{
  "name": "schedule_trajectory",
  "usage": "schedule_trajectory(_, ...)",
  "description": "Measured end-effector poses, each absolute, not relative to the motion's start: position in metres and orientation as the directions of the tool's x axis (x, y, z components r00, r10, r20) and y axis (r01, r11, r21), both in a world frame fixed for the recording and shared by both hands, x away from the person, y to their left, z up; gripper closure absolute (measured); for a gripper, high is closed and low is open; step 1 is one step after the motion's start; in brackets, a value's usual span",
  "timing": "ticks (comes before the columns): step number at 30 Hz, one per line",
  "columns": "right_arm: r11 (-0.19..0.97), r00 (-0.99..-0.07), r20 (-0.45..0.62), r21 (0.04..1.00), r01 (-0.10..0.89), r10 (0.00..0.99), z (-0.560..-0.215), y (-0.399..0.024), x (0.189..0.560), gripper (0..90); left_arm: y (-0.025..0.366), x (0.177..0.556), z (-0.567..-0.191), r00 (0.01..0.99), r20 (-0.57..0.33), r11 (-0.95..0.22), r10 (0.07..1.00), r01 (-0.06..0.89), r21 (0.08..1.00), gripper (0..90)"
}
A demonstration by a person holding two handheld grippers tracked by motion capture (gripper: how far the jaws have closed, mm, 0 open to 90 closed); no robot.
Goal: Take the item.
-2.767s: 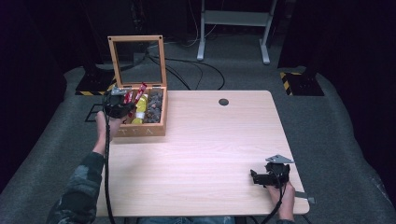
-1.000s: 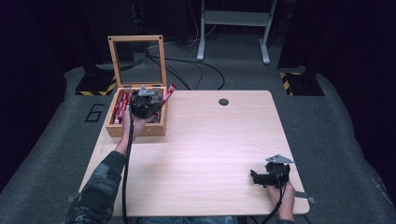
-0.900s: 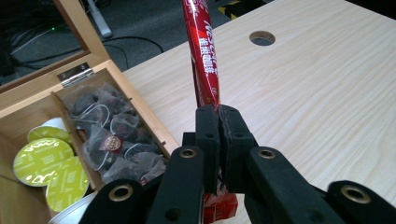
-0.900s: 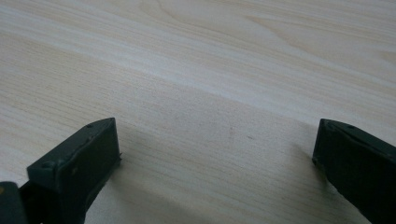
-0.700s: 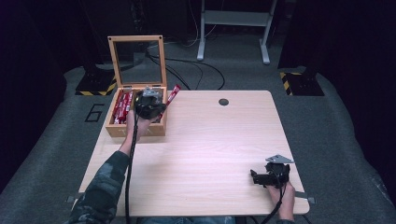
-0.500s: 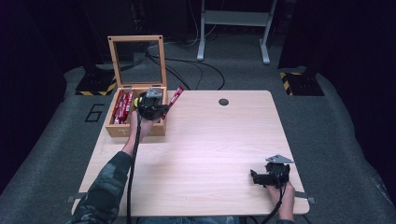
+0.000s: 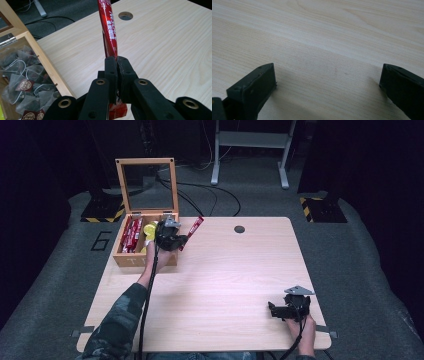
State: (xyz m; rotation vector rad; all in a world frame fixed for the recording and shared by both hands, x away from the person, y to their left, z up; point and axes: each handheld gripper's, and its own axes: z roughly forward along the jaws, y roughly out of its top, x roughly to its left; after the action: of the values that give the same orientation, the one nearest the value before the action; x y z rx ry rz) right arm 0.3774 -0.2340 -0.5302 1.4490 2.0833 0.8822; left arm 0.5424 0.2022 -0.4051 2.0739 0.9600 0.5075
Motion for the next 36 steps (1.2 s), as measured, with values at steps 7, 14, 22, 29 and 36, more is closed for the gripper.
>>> schedule_trajectory(7, 0.244, -0.347, -0.004, 0.719, 0.651, 0.938, -0.53, -0.234, 0.377, 0.0, 0.193, 0.545, -0.413, 0.64, 0.025, -0.418, 0.768, 0.471, 0.777, 86.9)
schedule_trajectory(14, 0.243, -0.346, -0.004, 0.721, 0.649, 0.938, -0.53, -0.234, 0.377, 0.0, 0.185, 0.548, -0.419, 0.641, 0.001, -0.402, 0.768, 0.48, 0.78, 86.8)
schedule_trajectory(22, 0.243, -0.346, -0.004, 0.721, 0.649, 0.938, -0.53, -0.234, 0.377, 0.0, 0.171, 0.552, -0.433, 0.649, -0.012, -0.413, 0.76, 0.498, 0.763, 86.8)
schedule_trajectory(29, 0.244, -0.347, -0.004, 0.721, 0.649, 0.938, -0.53, -0.234, 0.377, 0.0, 0.16, 0.554, -0.448, 0.659, -0.015, -0.435, 0.752, 0.514, 0.739, 86.8)
schedule_trajectory(36, 0.244, -0.348, -0.004, 0.719, 0.65, 0.938, -0.53, -0.234, 0.377, 0.1, 0.15, 0.555, -0.464, 0.67, -0.026, -0.454, 0.742, 0.531, 0.715, 86.7)
